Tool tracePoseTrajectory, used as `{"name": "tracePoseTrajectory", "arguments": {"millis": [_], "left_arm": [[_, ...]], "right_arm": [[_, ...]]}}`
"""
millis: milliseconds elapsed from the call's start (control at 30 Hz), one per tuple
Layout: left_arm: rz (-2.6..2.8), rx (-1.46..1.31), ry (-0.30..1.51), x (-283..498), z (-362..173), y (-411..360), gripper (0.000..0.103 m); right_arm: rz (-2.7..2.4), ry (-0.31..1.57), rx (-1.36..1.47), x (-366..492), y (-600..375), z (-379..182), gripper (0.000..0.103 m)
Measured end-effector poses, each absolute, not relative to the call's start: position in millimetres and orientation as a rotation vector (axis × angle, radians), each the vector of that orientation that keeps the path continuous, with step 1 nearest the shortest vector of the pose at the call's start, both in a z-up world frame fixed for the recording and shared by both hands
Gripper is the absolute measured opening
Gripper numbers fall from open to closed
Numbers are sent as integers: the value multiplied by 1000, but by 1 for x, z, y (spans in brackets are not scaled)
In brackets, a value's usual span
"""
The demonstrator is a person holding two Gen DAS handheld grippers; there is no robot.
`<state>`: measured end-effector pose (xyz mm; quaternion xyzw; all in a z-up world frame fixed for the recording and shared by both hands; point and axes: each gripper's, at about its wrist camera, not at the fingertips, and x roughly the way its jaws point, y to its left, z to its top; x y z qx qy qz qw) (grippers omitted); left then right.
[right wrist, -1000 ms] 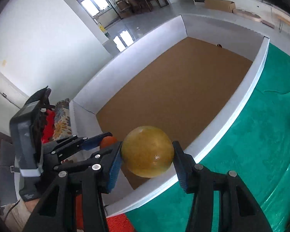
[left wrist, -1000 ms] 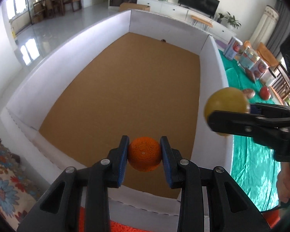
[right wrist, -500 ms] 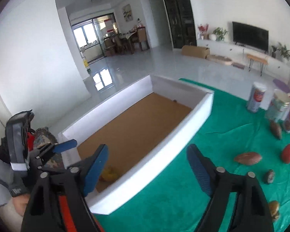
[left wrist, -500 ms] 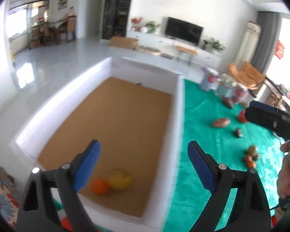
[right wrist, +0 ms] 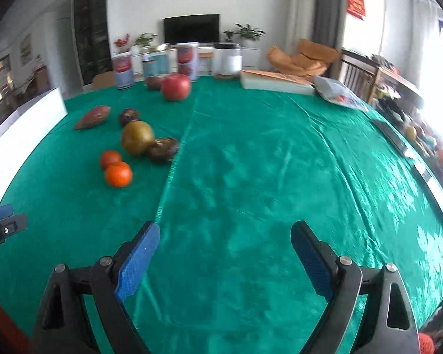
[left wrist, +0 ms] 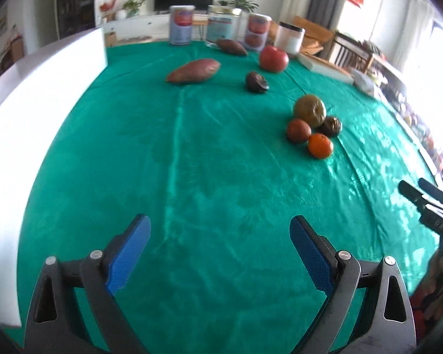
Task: Organize fruits
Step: 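Move both open tools back over the green table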
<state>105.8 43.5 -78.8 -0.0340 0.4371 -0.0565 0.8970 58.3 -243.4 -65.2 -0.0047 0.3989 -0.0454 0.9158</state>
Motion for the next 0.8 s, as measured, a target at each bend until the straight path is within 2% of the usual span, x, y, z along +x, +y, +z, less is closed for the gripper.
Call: {"name": "tracePoseTrajectory", "arguments": {"millis": [200,333,500,800], "left_arm": [[-53,13,909,127,-93,34,96],[-43,5,942,128,-97,40,96],[-18,4,952,131,-101,41,102],[-18,3,953,130,-101,41,102]], "right_arm": [[-150,874,8,81,-279,-87,90],[-144,883,2,88,-276,-92,90],[-139,920,11,90,-269,-98,90],[-137,949,36,94,-271,-103,90]]}}
